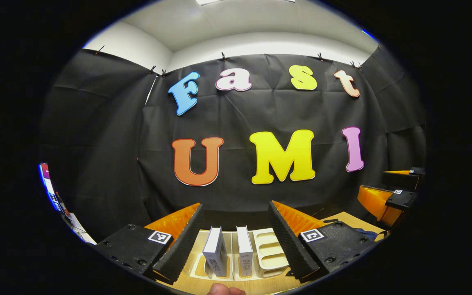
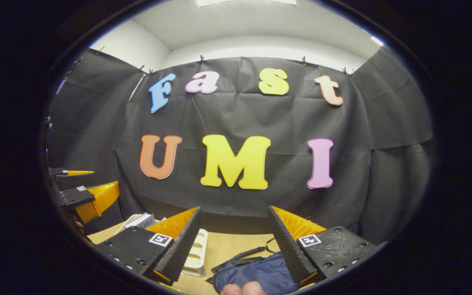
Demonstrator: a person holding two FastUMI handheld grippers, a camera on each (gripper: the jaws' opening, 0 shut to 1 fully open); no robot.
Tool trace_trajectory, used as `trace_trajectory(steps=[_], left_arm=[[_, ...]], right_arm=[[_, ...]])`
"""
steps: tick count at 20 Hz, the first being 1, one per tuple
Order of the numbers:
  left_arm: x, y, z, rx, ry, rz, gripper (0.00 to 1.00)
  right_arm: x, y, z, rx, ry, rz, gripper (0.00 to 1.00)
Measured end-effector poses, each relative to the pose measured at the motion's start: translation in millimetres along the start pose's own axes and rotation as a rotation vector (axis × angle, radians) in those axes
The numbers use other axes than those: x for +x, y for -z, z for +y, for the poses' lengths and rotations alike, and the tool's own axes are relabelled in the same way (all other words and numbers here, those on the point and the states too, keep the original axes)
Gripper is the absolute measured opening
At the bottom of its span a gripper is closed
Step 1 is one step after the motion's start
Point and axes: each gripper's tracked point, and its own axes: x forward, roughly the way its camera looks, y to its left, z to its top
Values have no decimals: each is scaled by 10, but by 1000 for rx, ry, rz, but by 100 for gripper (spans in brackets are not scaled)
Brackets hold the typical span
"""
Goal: Open the schoolbag, grab two books from the bookshelf and put them into the schoolbag.
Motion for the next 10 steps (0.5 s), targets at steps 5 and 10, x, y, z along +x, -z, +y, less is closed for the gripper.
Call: trace_trajectory(steps=[5,10], left_arm=[[-12,16,-5,1,7,1,98],[-34,92,-29,0,14,17,98]], right_arm=[[-21,48,-6,1,4,11,95],[-55,231,-55,0,17,53,95]])
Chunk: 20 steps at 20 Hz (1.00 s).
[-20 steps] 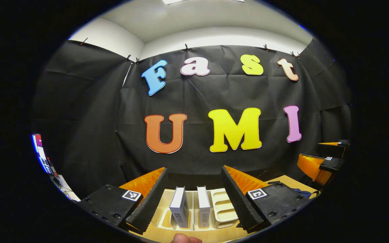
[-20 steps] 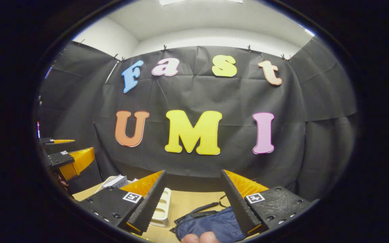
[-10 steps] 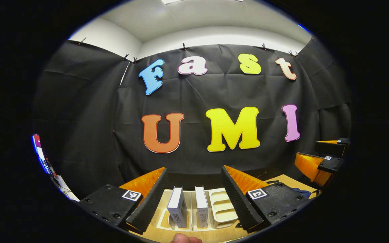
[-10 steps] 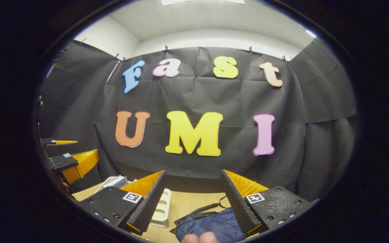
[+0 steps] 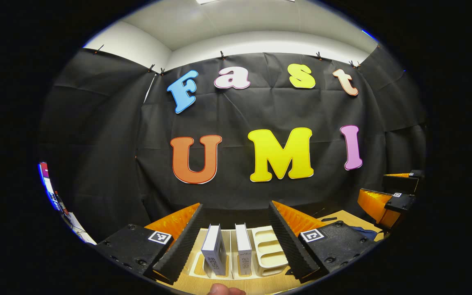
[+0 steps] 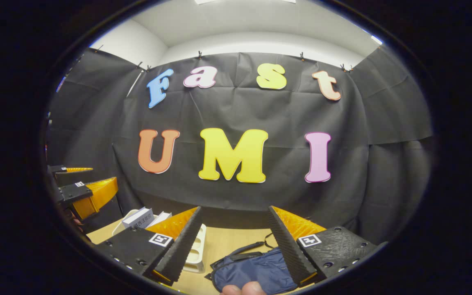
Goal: Open the schoolbag, grab two books from the bookshelf and put them into the schoolbag.
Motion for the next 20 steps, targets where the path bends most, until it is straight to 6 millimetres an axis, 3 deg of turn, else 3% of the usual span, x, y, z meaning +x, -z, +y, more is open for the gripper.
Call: trace_trajectory(steps=[3,9,20], left_arm=[[-24,43,0,-6,1,6,98],[-55,57,18,-15,-8,9,98],[-179,148,225,-6,-65,37,98]], right_arm=[[-22,230,-4,-18,1,40,95],[-62,1056,66,-96,-29,186,96],[-92,3053,189,-189,-97,581,96]])
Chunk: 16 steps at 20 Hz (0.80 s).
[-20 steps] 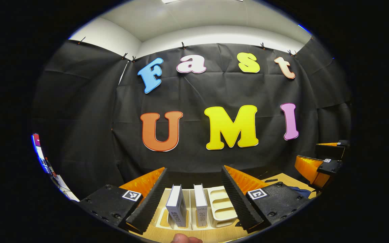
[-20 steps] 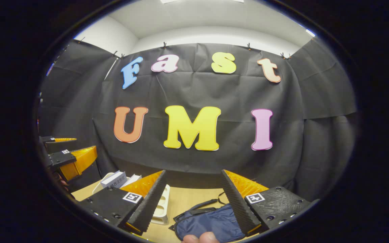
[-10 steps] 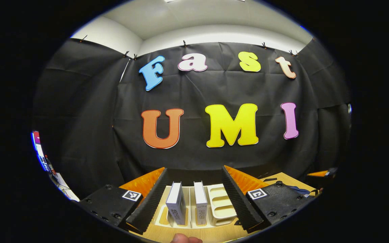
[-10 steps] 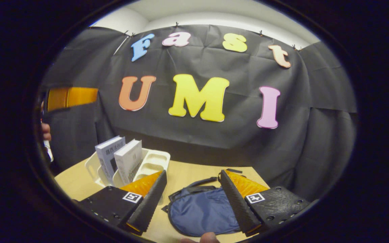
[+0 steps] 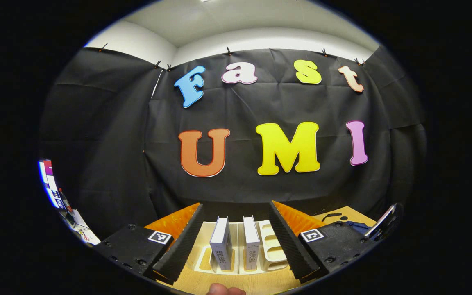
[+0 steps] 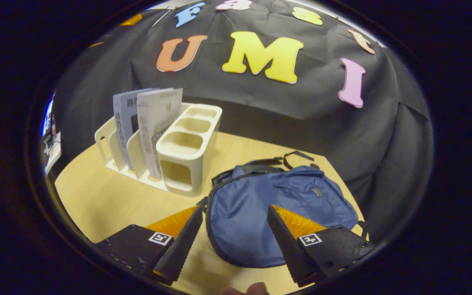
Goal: Open the schoolbag, grab two books from the bookshelf and put them into the schoolbag.
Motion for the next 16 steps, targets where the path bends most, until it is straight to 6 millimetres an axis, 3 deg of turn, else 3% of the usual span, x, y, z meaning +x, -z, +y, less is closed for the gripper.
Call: trace_trajectory(steps=[4,8,16], left_arm=[[-58,66,49,7,-21,22,98],[-75,124,84,20,-29,48,98],[-68,140,110,30,-39,60,98]], right_arm=[[265,363,106,-46,-12,94,96],[449,576,145,-67,8,137,96],[693,539,13,-43,95,115,96]])
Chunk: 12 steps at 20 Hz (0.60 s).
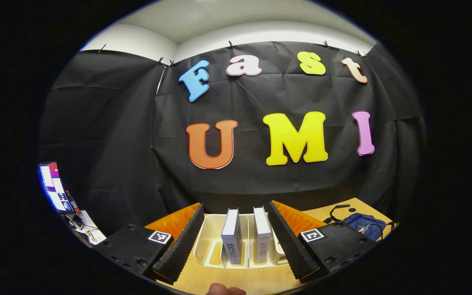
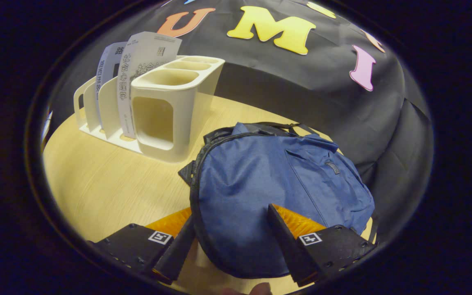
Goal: Open the schoolbag, grab two books from the bookshelf and put them into the schoolbag.
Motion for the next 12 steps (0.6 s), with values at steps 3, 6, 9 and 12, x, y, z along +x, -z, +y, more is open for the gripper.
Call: trace_trajectory(steps=[3,6,9,12], left_arm=[[16,-2,9,6,-7,2,98],[40,10,12,-1,-10,5,98],[37,8,-31,-4,-4,3,98],[39,-10,-33,4,-1,-4,98]], right_arm=[[-14,-83,-71,-6,27,-26,98],[-71,-170,-140,10,27,-48,86],[-86,-203,-244,7,64,-56,85],[-27,-143,-223,11,71,-22,68]])
